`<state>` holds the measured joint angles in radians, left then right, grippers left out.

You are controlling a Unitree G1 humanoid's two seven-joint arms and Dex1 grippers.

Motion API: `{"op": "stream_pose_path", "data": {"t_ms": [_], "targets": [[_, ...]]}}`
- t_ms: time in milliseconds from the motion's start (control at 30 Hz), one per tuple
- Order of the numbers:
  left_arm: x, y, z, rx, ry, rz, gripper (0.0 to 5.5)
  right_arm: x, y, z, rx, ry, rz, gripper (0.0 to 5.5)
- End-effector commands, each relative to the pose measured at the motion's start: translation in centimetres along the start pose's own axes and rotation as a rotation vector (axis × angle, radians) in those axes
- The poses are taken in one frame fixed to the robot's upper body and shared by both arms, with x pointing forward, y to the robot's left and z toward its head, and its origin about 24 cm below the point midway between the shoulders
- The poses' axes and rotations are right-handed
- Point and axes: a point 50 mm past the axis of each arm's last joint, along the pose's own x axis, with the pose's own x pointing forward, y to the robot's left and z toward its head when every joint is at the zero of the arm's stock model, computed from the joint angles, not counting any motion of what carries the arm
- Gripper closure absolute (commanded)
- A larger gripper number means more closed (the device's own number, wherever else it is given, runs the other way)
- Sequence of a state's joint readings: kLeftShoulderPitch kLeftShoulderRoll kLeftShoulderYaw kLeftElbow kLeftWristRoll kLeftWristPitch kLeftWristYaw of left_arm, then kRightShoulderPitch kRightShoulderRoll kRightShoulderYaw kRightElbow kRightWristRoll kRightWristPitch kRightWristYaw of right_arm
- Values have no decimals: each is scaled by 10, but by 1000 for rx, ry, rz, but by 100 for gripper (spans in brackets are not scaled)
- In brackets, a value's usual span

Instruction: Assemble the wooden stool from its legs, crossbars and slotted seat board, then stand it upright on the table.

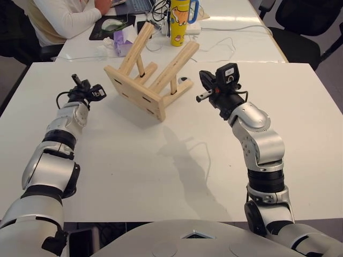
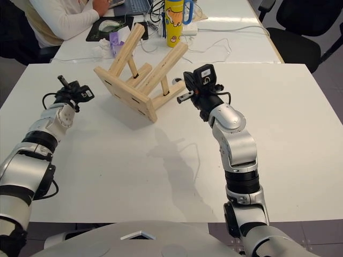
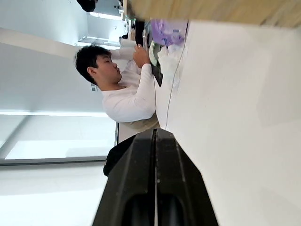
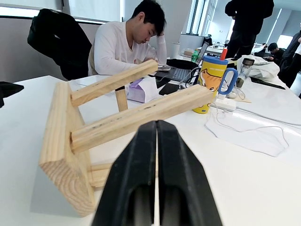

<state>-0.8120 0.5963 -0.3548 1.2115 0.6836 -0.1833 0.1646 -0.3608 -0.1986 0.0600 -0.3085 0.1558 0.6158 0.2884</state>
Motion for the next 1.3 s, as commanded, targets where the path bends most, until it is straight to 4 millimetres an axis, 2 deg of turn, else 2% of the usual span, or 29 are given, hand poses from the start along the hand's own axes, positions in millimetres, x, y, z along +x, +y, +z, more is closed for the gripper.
{"op": "stream_pose_path", "data": {"t_ms": [33,100,167,233,300,433,567,700,833,900,1000,1100,1200,1300], "targets": [[9,20,17,-554,-43,-15,530,-3,3,-3,9,16,13,550],[10,23,33,-877,-165,-83,512,-3,3,-4,9,16,10,550],[9,25,47,-996,-273,-132,481,-4,2,-4,9,16,5,550],[7,19,55,-986,-313,-164,446,-5,2,-4,12,16,-3,550],[4,6,65,-947,-334,-227,418,-5,2,-4,17,12,-7,550],[1,-4,77,-975,-371,-278,418,-3,3,-3,18,6,-5,550],[-1,-13,83,-925,-364,-304,418,-3,3,-2,22,2,-6,550],[-3,-31,91,-896,-341,-373,418,-2,3,-2,28,-2,-11,550],[-14,-59,112,-912,-377,-495,418,-1,2,-1,34,-5,-16,550],[-22,-67,129,-938,-430,-543,418,-1,-1,-1,32,-5,-23,550],[-39,-69,162,-1023,-551,-592,418,0,-6,0,27,-7,-44,550],[-59,-70,182,-1056,-610,-630,418,0,-11,1,25,-12,-64,550],[-71,-68,188,-1066,-622,-633,418,1,-14,2,24,-18,-78,550],[-72,-45,184,-1132,-633,-529,418,2,-15,2,22,-20,-80,550]]}}
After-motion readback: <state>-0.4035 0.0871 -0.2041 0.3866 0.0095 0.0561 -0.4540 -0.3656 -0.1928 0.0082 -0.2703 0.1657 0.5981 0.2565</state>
